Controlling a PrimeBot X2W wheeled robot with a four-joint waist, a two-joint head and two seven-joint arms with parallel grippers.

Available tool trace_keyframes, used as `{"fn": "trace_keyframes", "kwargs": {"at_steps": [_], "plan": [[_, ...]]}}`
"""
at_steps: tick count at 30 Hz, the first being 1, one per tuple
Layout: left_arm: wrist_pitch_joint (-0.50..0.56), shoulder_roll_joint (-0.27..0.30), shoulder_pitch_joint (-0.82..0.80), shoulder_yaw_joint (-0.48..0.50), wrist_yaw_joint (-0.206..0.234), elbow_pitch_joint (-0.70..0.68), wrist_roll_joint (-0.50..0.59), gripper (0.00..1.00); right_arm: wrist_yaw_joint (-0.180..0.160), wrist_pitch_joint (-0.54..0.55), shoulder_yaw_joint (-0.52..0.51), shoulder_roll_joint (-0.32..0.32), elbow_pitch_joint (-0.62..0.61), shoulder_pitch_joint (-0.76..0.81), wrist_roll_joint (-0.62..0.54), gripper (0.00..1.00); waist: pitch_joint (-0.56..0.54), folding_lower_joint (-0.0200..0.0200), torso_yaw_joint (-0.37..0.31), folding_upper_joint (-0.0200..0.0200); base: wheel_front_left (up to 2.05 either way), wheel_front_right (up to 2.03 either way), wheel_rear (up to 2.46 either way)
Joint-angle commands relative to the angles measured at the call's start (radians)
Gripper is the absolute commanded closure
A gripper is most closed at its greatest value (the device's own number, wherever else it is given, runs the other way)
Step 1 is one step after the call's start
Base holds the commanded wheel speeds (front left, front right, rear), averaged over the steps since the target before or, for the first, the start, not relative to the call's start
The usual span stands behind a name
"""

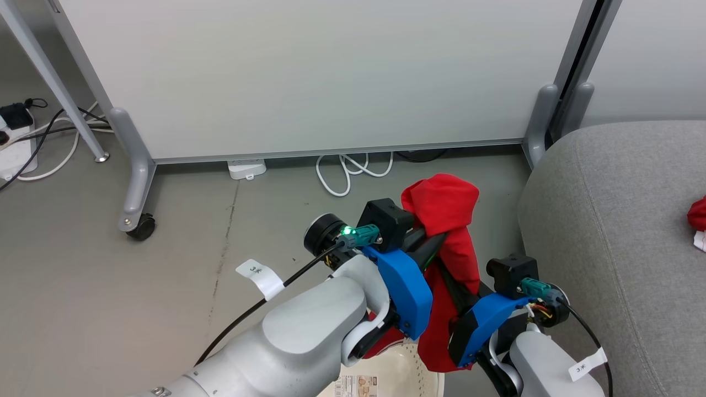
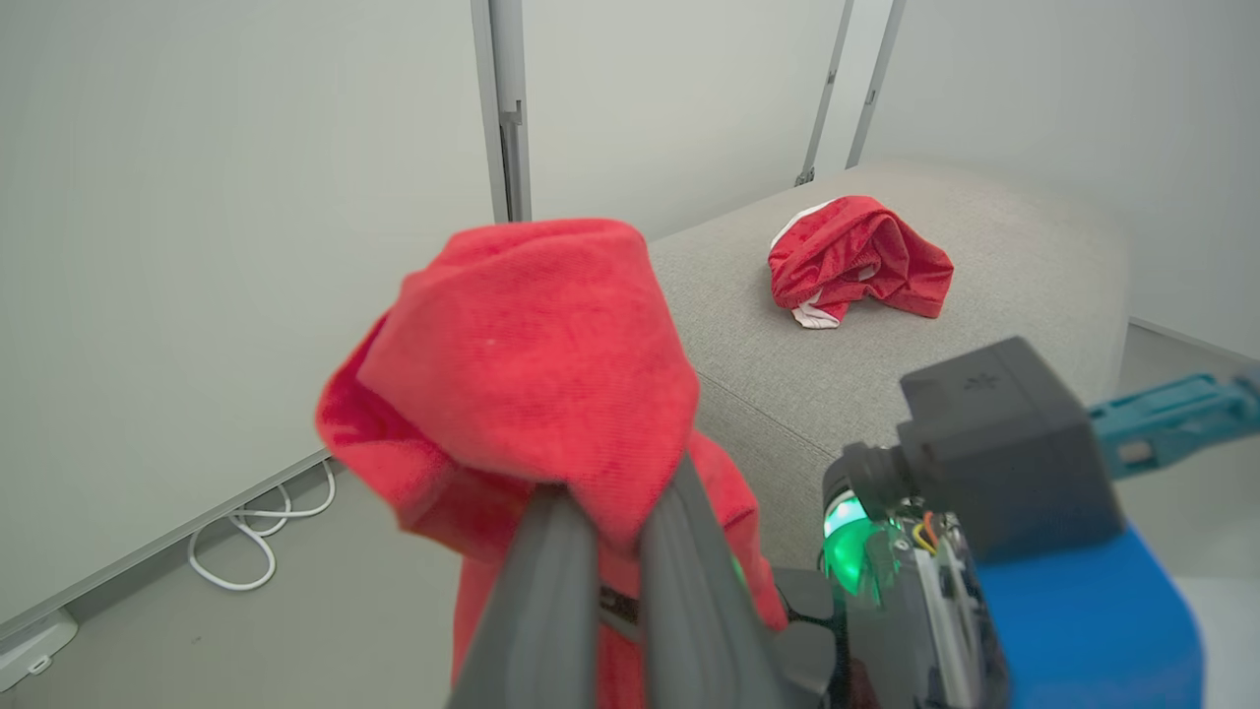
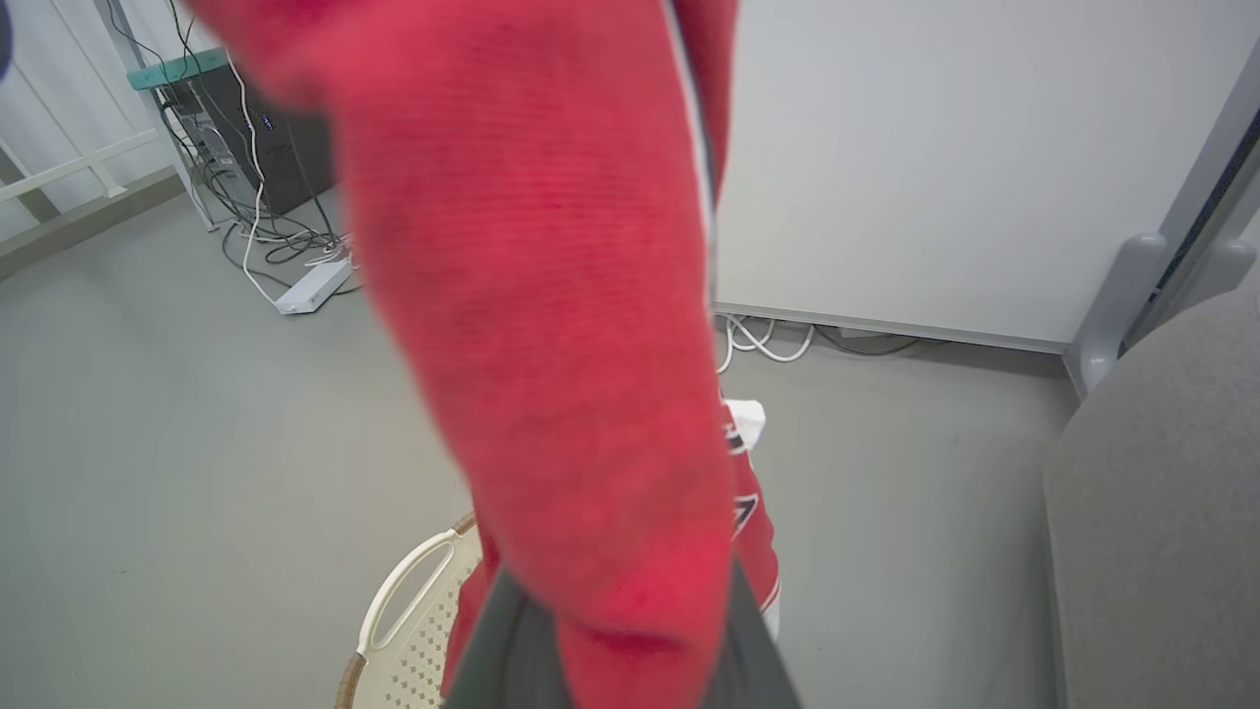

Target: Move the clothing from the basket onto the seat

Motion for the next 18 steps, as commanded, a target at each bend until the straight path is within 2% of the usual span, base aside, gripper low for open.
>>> {"fn": "trace_keyframes", "kwargs": {"at_steps": [1, 2, 3, 4, 5, 18], "plan": [[0.001, 0.000, 0.011, -0.003, -0.001, 0.004, 0.004, 1.00, 0.001, -0.006, 0.002, 0.000, -0.003, -0.005, 0.000, 1.00, 0.000, 0.0000, 0.000, 0.0000, 0.00, 0.00, 0.00], [0.006, 0.000, 0.014, -0.003, -0.001, 0.006, -0.002, 0.91, 0.001, -0.006, 0.002, 0.000, -0.003, -0.006, 0.001, 1.00, 0.000, 0.0000, 0.000, 0.0000, 0.00, 0.00, 0.00], [0.007, 0.000, 0.015, -0.003, -0.003, 0.005, -0.006, 0.65, 0.001, -0.006, 0.001, 0.000, -0.003, -0.006, 0.002, 1.00, 0.000, 0.0000, 0.000, 0.0000, 0.00, 0.00, 0.00], [0.009, 0.000, 0.014, -0.003, -0.003, 0.005, -0.007, 0.35, 0.001, -0.006, 0.001, 0.000, -0.004, -0.006, 0.001, 1.00, 0.000, 0.0000, 0.000, 0.0000, 0.00, 0.00, 0.00], [0.010, 0.000, 0.012, -0.003, -0.004, 0.005, -0.006, 0.00, 0.001, -0.006, 0.000, 0.000, -0.005, -0.005, 0.001, 1.00, -0.001, 0.0000, 0.000, 0.0000, 0.00, 0.00, 0.00], [0.010, 0.000, 0.014, -0.002, 0.003, 0.005, 0.004, 0.00, 0.001, -0.006, -0.006, 0.000, -0.006, -0.003, -0.004, 1.00, 0.000, 0.0000, -0.003, 0.0000, 0.00, 0.00, 0.00]]}}
